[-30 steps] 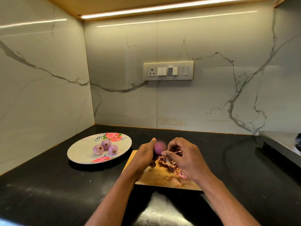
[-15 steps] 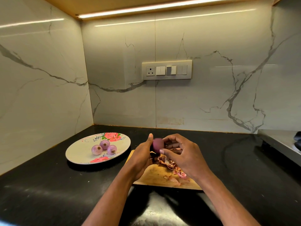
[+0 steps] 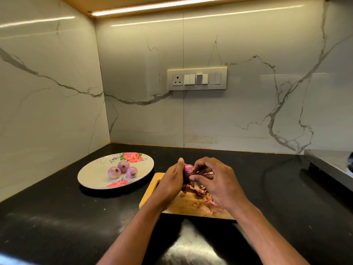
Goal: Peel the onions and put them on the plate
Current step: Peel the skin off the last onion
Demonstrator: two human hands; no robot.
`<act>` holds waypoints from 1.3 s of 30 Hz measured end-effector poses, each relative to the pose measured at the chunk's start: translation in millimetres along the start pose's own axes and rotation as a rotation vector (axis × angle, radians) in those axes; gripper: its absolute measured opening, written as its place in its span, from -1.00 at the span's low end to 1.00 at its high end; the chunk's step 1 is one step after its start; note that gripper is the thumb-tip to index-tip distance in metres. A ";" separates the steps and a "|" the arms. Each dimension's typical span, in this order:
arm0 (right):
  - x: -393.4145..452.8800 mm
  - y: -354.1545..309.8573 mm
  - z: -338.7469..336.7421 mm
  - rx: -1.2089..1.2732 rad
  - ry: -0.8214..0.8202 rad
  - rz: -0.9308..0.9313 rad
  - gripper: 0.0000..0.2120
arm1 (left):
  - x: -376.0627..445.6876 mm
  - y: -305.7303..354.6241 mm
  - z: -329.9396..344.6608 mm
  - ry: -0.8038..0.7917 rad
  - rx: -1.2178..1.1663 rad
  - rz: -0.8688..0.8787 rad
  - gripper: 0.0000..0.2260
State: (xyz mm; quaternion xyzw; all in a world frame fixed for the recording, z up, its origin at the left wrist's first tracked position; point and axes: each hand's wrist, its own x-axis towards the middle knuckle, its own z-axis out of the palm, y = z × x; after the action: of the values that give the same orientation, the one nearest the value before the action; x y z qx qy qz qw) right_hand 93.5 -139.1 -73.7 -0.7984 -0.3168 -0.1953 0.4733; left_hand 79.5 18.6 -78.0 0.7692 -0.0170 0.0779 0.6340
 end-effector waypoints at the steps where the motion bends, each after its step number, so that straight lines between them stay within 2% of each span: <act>1: -0.1 0.1 -0.7 -0.001 -0.005 0.007 -0.82 | 0.2 -0.6 0.3 -0.003 0.001 0.001 -0.49; 7: -0.6 -1.6 -4.1 -0.025 -0.035 0.062 -0.83 | -0.8 1.1 0.4 0.007 0.013 -0.025 -0.54; 12: 1.3 -2.5 -4.0 0.070 -0.007 0.115 -0.91 | -1.7 4.5 -0.7 0.034 -0.064 -0.060 -0.55; 18: 1.6 -9.0 -2.8 0.218 0.007 0.124 -0.67 | -0.8 7.3 -2.2 0.015 -0.291 -0.137 -0.55; 25: 1.8 -9.0 -1.3 0.191 0.043 0.091 -0.71 | 0.6 9.7 -2.2 0.014 -0.445 -0.151 -0.48; 39: 0.2 -2.1 3.2 0.003 0.065 -0.039 -0.84 | 0.5 5.9 -3.9 -0.028 -0.310 -0.085 -0.53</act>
State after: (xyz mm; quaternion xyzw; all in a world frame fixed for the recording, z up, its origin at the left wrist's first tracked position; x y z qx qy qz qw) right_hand 92.2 -135.6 -73.7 -0.7847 -0.3171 -0.2296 0.4806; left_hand 78.9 21.4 -71.5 0.6633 -0.0051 0.0370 0.7474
